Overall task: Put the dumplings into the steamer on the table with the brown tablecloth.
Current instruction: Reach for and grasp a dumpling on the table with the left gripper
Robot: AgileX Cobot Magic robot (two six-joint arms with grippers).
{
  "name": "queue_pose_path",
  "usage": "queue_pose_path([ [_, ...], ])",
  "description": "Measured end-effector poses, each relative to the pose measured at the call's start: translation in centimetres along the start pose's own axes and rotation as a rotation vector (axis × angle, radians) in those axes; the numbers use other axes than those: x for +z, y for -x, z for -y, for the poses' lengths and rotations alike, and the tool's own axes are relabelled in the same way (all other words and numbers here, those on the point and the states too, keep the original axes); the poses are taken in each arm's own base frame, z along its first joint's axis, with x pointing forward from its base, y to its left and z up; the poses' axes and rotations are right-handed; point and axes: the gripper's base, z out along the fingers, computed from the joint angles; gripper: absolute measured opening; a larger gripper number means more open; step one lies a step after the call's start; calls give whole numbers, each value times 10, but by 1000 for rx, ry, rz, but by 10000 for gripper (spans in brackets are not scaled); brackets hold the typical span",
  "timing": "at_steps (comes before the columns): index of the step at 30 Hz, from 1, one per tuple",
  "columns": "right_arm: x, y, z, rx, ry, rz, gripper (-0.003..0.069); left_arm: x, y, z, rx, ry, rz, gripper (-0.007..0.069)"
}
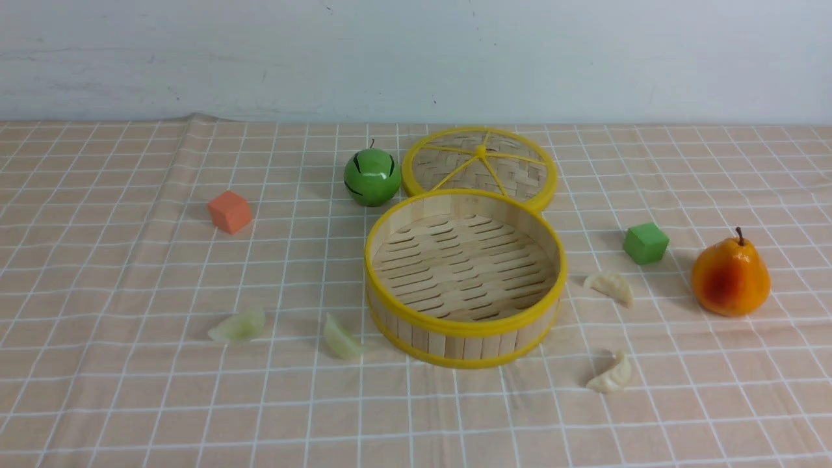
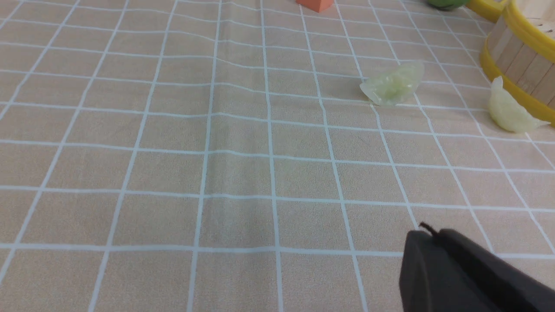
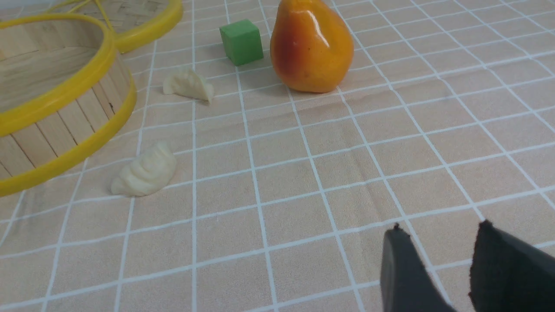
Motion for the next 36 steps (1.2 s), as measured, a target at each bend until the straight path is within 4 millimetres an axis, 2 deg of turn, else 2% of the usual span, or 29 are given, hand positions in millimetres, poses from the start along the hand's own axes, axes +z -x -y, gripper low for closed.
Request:
queue_pose_path([
  [28,0,0,0,0,0,0,240,0,0,-1,32,7,1,2],
  [36,0,0,0,-1,0,0,240,0,6,0,46,5,64,4],
])
